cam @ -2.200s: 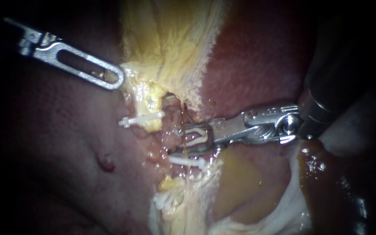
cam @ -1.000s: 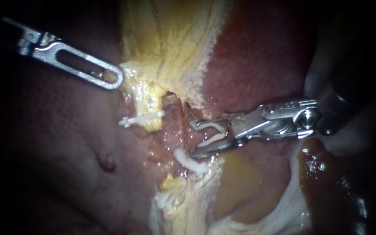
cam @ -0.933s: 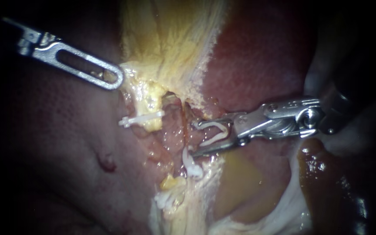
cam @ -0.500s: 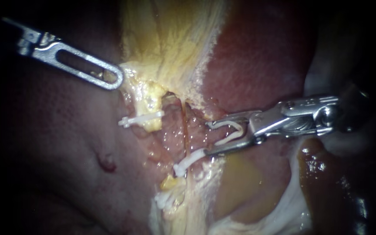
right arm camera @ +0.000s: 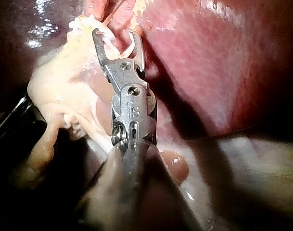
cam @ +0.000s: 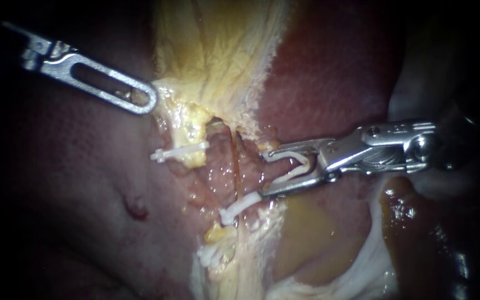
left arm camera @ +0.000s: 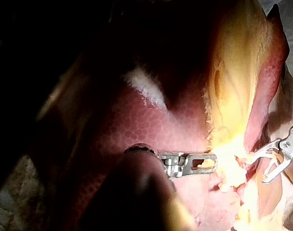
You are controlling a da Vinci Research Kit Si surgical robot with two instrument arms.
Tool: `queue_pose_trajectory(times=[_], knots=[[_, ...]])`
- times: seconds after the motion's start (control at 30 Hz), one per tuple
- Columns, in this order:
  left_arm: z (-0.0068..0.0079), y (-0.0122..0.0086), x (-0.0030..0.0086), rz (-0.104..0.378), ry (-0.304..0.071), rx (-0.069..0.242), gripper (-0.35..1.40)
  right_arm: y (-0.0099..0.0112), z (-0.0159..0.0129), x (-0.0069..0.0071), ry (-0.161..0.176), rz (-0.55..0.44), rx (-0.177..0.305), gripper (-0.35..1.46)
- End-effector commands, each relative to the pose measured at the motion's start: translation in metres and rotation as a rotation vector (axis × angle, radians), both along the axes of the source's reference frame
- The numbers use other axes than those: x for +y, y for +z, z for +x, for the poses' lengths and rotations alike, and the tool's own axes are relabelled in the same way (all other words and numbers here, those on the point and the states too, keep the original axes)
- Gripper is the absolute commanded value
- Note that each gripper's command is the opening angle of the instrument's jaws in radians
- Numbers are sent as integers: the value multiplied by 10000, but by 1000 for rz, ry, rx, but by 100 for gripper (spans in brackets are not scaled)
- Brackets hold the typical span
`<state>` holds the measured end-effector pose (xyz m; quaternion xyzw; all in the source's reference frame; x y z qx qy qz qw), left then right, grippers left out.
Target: Clipping second clip right tube
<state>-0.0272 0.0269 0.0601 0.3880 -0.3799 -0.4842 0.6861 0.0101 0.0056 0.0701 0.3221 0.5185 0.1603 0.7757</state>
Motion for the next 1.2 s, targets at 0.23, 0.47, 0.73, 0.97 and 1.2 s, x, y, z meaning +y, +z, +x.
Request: queue_pose_trajectory(times=[0.23, 0.47, 0.73, 0.97, 1.2], knots=[[0, 0, 0, 0, 0, 0, -35, 8, 13, -7, -7, 31, 10, 41], [0, 0, 0, 0, 0, 0, -35, 20, 29, -18, -23, 58, 14, 42], [0, 0, 0, 0, 0, 0, -35, 31, 48, -27, -31, 82, 27, 42], [-1, 0, 0, 0, -1, 0, -35, 35, 56, -28, -32, 124, 51, 42], [-1, 0, 0, 0, -1, 0, -35, 41, 59, -30, -27, 168, 73, 43]])
